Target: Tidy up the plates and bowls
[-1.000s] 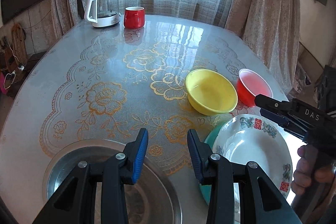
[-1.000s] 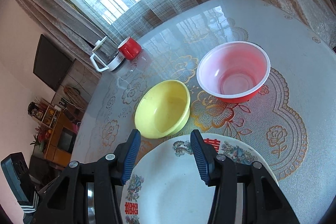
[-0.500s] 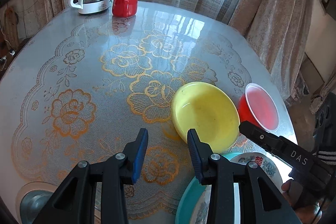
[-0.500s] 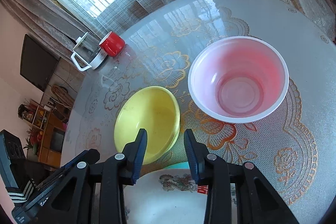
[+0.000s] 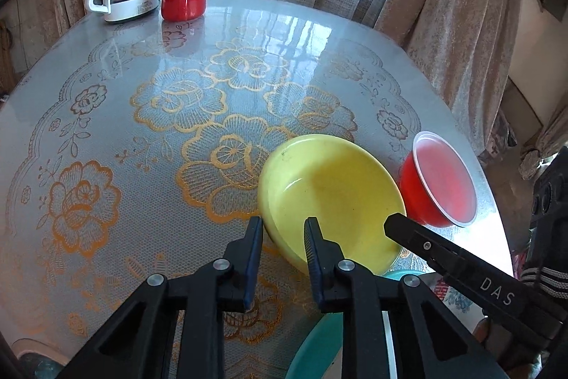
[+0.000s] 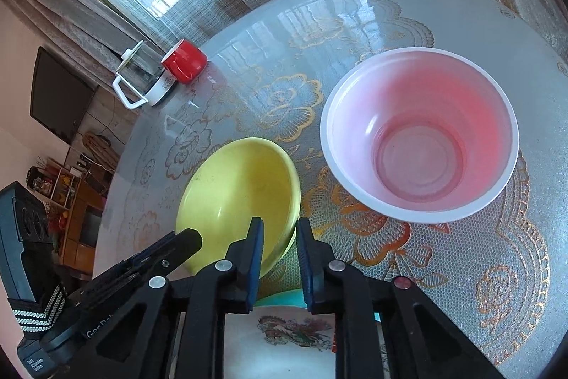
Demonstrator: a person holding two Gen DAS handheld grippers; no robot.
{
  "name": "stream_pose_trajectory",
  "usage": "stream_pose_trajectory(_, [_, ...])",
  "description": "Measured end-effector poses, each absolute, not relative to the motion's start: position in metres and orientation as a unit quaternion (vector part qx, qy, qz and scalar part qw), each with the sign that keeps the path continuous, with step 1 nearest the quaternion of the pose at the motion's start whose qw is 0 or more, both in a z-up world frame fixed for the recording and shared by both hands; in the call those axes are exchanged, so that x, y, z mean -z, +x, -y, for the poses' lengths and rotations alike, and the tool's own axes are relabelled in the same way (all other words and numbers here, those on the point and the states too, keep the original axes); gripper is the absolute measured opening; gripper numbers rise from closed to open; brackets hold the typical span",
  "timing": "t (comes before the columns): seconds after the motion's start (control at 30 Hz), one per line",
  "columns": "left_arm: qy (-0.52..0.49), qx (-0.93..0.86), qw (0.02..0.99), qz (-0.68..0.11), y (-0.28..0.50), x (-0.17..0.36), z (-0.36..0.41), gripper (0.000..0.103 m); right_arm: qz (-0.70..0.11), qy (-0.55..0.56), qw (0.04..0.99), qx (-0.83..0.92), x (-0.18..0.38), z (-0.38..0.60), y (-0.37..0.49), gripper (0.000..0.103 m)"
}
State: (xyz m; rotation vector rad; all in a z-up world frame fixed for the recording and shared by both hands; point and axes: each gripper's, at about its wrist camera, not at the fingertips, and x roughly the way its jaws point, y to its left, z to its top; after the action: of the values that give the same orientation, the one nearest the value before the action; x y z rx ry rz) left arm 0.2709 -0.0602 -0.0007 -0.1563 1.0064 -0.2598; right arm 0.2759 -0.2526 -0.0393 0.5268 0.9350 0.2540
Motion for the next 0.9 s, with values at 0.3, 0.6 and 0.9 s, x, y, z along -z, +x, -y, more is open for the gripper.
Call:
stream_pose_trajectory(0.3, [-0.073, 0.123, 0.88, -0.452, 0.25, -0.021, 0.048, 0.024, -0.424, 0.247, 0.86, -0.139, 0.022, 0.248, 0.264, 0.018])
stream_pose_trajectory(0.6, [-0.071, 0.128, 0.893, -0.426, 0.208, -0.041, 0.032, 0.024, -0.404, 0.244, 0.866, -0.168, 0.005, 0.238, 0.236, 0.018])
stream_pose_trajectory(0.9, [-0.065, 0.133, 0.908, -0.393, 0.157, -0.066, 0.007, 0.024, -0.386, 0.241, 0.868, -0.2, -0.007, 0.219, 0.199, 0.018])
